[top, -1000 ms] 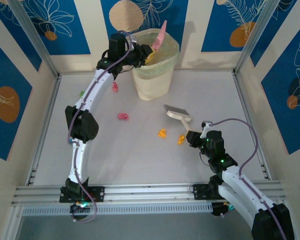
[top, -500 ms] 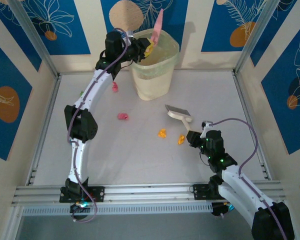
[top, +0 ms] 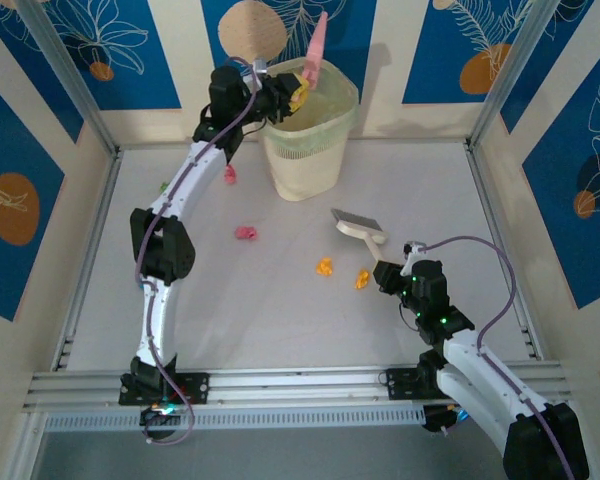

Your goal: Sweep away the paper scraps from the table

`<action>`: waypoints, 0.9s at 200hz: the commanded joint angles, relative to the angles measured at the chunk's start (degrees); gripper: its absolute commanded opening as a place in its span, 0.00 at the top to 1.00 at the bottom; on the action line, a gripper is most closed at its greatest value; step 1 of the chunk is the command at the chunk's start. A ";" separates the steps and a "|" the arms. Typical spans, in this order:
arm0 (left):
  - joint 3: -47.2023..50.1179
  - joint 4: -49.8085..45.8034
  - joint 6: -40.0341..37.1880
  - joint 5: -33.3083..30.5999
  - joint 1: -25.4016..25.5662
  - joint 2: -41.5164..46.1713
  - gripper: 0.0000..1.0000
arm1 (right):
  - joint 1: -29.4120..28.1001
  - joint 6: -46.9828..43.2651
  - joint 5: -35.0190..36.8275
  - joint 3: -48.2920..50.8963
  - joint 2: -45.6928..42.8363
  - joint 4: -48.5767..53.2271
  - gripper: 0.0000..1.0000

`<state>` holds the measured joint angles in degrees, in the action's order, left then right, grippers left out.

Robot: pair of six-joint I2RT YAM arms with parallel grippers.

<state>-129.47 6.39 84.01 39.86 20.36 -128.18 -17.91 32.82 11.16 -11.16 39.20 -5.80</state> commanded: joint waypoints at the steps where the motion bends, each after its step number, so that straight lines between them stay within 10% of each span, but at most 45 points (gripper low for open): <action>1: 1.98 1.14 -3.99 3.01 -0.08 6.12 1.00 | -0.33 -0.89 1.57 -2.25 -1.13 -1.57 1.00; 144: 37.56 -4.66 -30.42 -4.18 11.20 37.40 1.00 | -0.32 0.41 3.90 -1.50 -7.18 1.73 1.00; 180: 50.16 -10.99 -41.00 -15.24 18.87 47.45 1.00 | -0.31 2.18 5.19 -2.23 -7.30 3.75 1.00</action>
<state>-85.56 -0.25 52.88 33.10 34.74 -87.29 -17.91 33.52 14.39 -11.16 32.91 -2.07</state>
